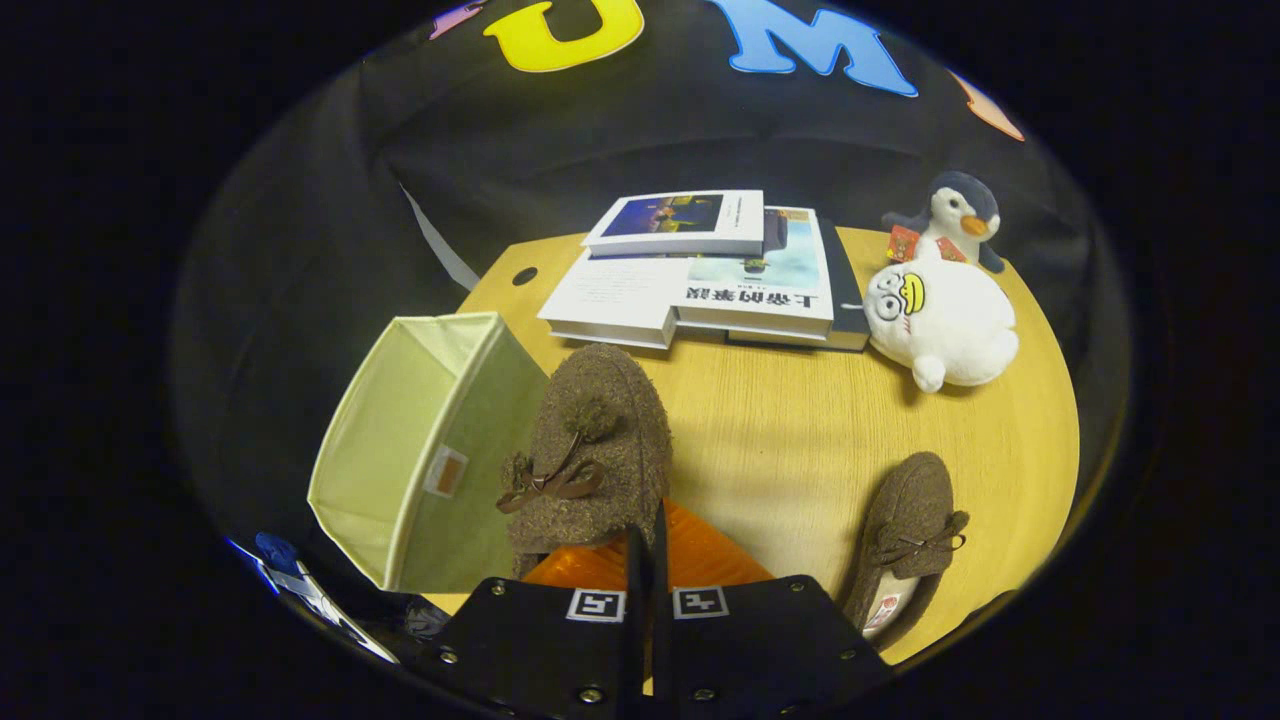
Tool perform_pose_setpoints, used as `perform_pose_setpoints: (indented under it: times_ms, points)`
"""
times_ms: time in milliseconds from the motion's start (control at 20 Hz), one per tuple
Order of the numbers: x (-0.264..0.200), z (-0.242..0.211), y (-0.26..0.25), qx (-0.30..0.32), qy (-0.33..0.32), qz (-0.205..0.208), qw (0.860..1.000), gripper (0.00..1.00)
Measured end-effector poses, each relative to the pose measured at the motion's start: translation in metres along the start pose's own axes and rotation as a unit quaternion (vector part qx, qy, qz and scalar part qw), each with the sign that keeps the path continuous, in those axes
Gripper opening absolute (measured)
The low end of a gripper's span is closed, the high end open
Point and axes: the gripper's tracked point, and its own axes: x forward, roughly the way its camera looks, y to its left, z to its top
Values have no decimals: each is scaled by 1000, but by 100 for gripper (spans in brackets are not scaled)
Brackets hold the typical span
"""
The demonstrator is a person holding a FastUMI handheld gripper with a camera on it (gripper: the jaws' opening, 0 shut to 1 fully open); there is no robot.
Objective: Open the storage box then place both shoes into the box .Put the left shoe in first, then the right shoe, with the right side of both shoes facing outward in a uniform manner.
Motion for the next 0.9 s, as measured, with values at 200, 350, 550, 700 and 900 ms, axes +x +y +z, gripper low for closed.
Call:
perform_pose_setpoints:
  times_ms: [200,350,550,700,900]
  points:
    - [-22,38,42,0,-13,34,999,3]
    - [-27,59,77,-7,-19,61,998,3]
    - [-22,69,127,-20,-10,94,995,3]
    - [-12,66,159,-30,3,111,993,3]
    - [6,53,186,-36,37,114,992,3]
